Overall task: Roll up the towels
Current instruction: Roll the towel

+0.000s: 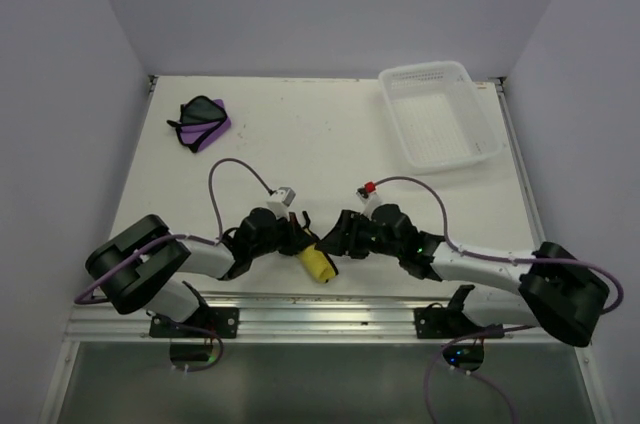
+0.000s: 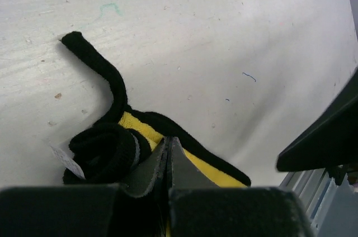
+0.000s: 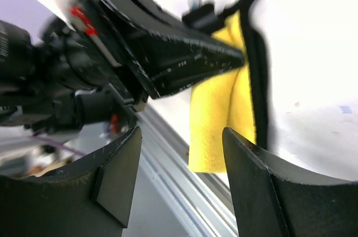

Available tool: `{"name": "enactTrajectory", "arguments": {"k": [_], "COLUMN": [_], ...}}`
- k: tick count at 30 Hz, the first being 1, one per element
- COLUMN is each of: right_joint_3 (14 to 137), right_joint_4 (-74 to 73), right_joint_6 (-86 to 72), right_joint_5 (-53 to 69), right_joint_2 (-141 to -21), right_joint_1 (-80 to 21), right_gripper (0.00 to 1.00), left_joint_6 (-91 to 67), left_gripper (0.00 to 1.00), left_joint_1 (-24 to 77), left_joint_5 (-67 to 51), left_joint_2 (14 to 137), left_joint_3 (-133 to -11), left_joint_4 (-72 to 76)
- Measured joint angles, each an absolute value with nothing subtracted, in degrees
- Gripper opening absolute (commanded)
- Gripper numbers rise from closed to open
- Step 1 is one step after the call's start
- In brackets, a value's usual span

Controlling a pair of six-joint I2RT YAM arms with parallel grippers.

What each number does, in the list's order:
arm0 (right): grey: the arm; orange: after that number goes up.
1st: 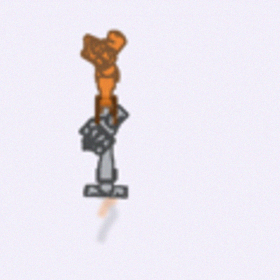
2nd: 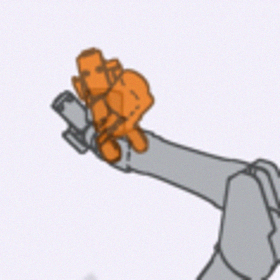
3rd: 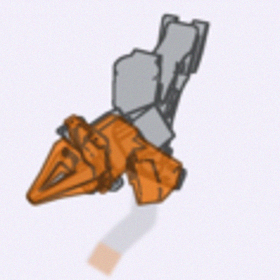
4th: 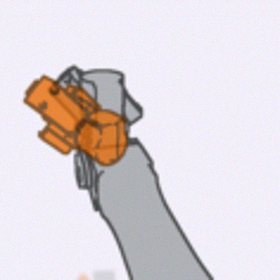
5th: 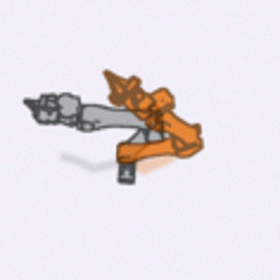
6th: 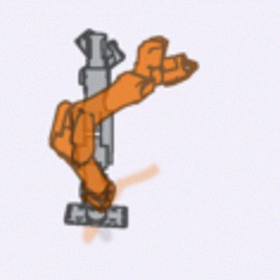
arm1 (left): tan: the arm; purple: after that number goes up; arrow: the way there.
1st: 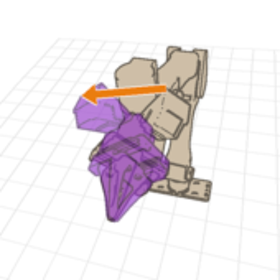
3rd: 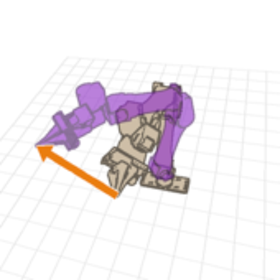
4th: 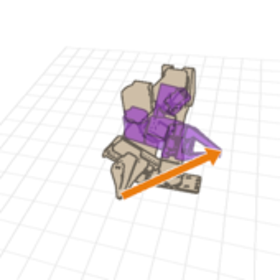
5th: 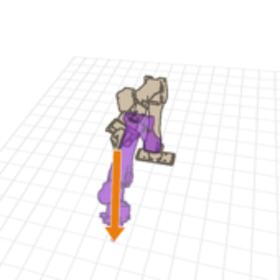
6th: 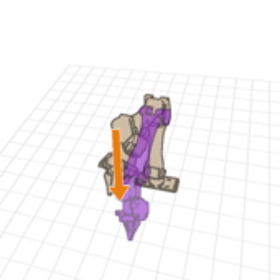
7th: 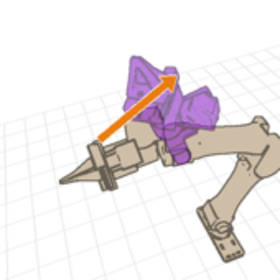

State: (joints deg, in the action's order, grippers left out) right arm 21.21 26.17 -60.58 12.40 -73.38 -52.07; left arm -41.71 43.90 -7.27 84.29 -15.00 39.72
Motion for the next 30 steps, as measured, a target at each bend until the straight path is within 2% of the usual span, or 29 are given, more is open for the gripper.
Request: {"name": "enactTrajectory", "arguments": {"k": [5, 8, 12, 16, 21, 30], "right_joint_3": [28.32, 31.24, 38.09, 45.71, 50.46, 50.15], "right_joint_4": [4.08, -3.79, -10.57, -12.84, -15.18, -14.15], "right_joint_6": [-50.72, -44.97, -36.01, -28.86, -22.98, -17.08], "right_joint_5": [1.74, -7.55, -22.39, -35.44, -46.39, -54.26], "right_joint_2": [-62.85, -62.39, -67.0, -75.94, -85.73, -92.25], "right_joint_1": [-54.0, -62.96, -81.17, -91.2, -94.15, -94.19], "right_gripper": [0.63, 0.63, 0.63, 0.63, 0.64, 0.65], "left_joint_6": [-42.44, -42.46, -42.46, -42.46, -42.44, -42.33], "left_gripper": [0.0, 0.0, 0.0, 0.0, 0.0, 0.0], "left_joint_1": [43.9, 43.9, 43.9, 43.9, 43.9, 43.9], "left_joint_5": [-7.22, -7.22, -7.22, -7.29, -7.29, -7.27], "left_joint_2": [84.86, 85.27, 85.97, 86.98, 87.31, 86.8], "left_joint_3": [-15.16, -15.44, -16.1, -17.04, -17.43, -17.72], "left_joint_4": [40.05, 40.12, 40.16, 40.16, 40.03, 38.83]}}
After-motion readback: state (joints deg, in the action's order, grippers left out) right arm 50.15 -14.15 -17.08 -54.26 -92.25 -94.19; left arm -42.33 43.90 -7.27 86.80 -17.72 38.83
